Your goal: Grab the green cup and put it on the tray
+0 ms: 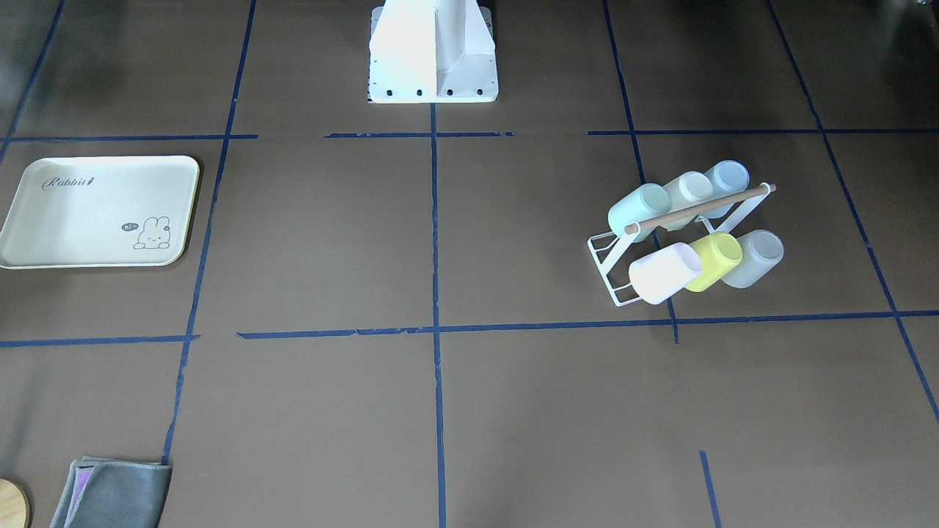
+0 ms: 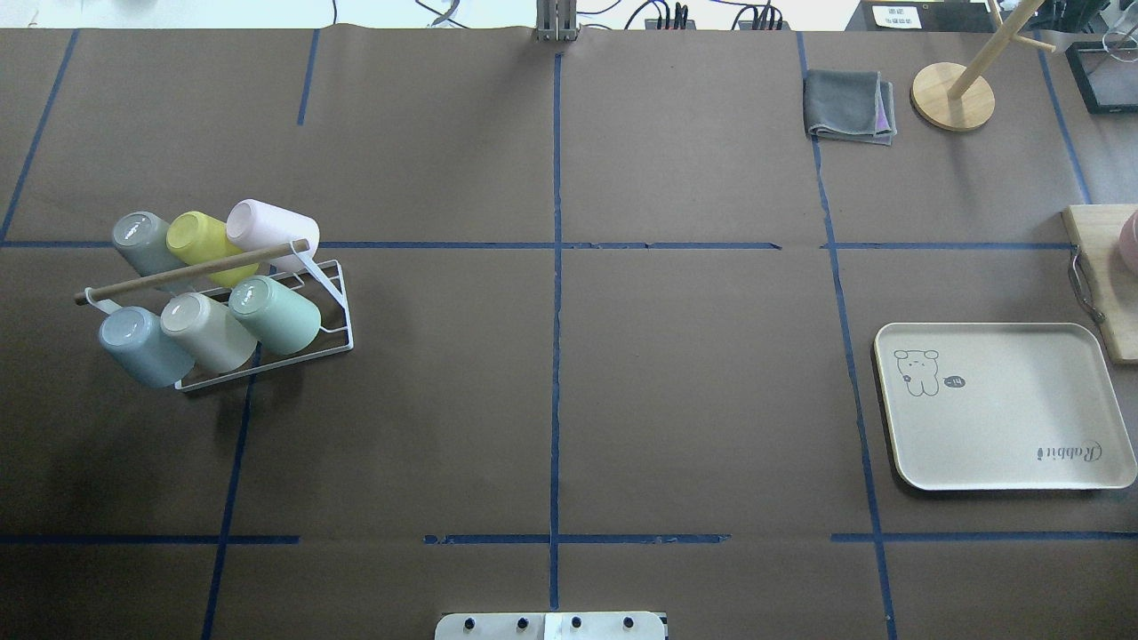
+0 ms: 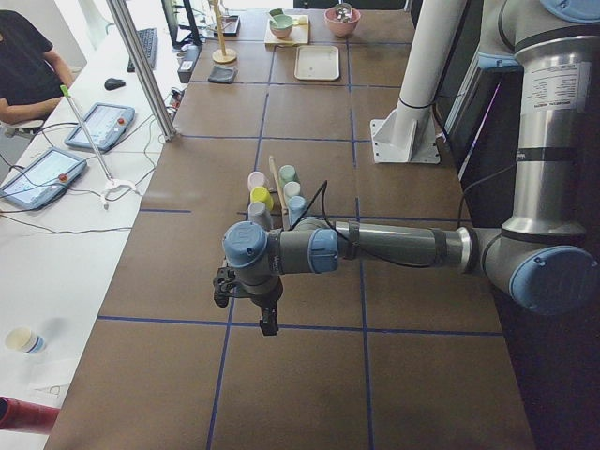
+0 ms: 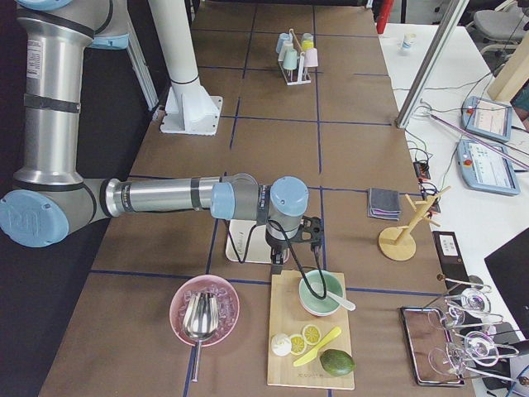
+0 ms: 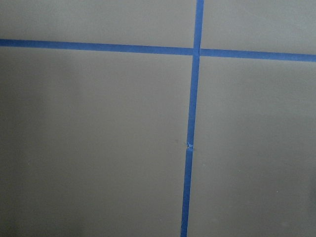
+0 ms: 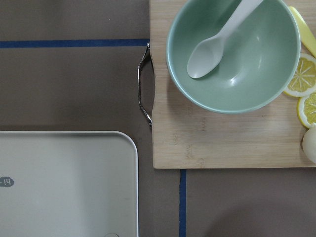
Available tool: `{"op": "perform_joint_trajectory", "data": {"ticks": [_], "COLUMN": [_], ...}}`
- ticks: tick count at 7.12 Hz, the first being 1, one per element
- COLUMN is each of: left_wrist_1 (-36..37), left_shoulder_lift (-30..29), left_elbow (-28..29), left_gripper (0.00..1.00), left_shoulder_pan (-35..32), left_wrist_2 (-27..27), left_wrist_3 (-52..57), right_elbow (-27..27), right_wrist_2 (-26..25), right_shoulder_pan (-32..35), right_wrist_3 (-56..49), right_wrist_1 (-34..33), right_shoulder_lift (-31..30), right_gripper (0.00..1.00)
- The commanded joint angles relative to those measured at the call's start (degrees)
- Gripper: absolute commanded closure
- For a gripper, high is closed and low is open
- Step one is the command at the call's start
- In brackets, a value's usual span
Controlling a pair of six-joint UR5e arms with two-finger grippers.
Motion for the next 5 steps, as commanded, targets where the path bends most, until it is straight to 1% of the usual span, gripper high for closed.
{"op": "perform_joint_trajectory", "data": {"ticks": [1, 2, 4, 5], "left_wrist_1": [-0.4, -0.9, -0.8, -1.0], "left_shoulder_lift": [1.1, 1.5, 1.4, 1.5], "left_elbow": [-0.4, -0.6, -1.0, -1.6], "left_gripper": [0.00, 0.00, 0.00, 0.00], "left_shoulder_pan": [0.1, 0.0, 0.1, 0.1], "left_wrist_2": [-0.9, -1.6, 0.1, -0.3], "left_wrist_3": [1.0, 1.0, 1.0, 0.8], "right_elbow": [0.3, 0.4, 0.4, 0.4], "right_wrist_2": [0.0, 0.1, 0.1, 0.3], "right_shoulder_pan": [0.0, 0.0, 0.0, 0.0], "right_wrist_3": [0.0, 0.0, 0.1, 0.1], "right_wrist_1": [0.0, 0.0, 0.0, 0.0], "right_shoulder_lift": [-0.1, -0.1, -0.1, -0.1], "right_gripper": [0.00, 0.00, 0.00, 0.00]}}
